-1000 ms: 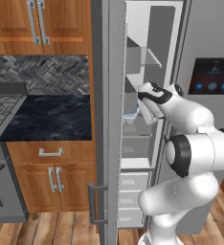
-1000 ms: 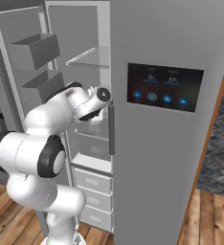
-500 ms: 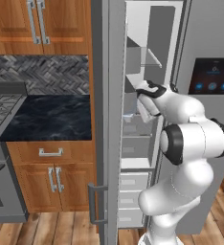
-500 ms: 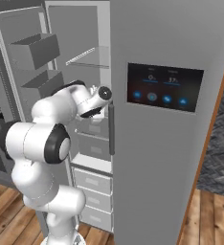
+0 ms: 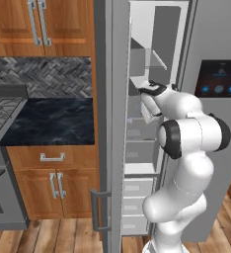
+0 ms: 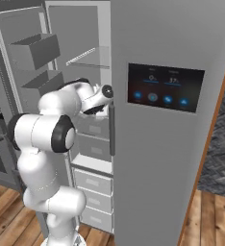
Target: The ice cube tray has been filled with water. Take the tray and place it in the freezer to make ice. Close the freezer door after placing the tray.
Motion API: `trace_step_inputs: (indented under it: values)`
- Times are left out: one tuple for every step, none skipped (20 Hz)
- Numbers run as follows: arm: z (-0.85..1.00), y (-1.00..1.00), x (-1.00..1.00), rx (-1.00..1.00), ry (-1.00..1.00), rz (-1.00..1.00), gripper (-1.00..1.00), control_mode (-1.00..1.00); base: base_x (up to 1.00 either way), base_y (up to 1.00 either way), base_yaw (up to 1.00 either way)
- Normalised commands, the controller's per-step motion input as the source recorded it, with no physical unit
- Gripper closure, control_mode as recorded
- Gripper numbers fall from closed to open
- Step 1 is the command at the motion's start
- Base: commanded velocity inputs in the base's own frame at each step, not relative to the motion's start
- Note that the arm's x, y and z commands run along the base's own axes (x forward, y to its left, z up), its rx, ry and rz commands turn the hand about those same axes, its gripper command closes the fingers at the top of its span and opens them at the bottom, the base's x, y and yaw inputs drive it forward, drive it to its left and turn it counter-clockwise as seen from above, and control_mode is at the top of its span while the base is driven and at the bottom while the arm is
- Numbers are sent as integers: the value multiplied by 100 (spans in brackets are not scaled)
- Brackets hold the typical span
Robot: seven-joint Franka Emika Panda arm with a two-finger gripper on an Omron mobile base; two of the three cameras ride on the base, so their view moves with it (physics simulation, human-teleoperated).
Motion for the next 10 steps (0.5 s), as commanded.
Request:
trace_step_inputs:
  values:
    - [-7, 0, 37, -1, -1, -2, 100, -100, 0, 0, 0]
    - [-7, 0, 39, -1, 0, -2, 100, -100, 0, 0, 0]
    - [-6, 0, 41, -1, -1, -3, 100, -100, 0, 0, 0]
    - [-6, 0, 43, -1, -1, -3, 100, -100, 0, 0, 0]
    - [-6, 0, 49, -1, 0, -3, 100, -100, 0, 0, 0]
    - [-6, 0, 52, -1, 0, -4, 100, -100, 0, 0, 0]
    - [-6, 0, 53, -1, 0, -4, 100, -100, 0, 0, 0]
    - [-5, 0, 54, -1, -1, -4, 100, -100, 0, 0, 0]
    - [-4, 0, 54, -1, -1, -4, 100, -100, 0, 0, 0]
    - [-1, 0, 53, -1, -1, -4, 100, -100, 0, 0, 0]
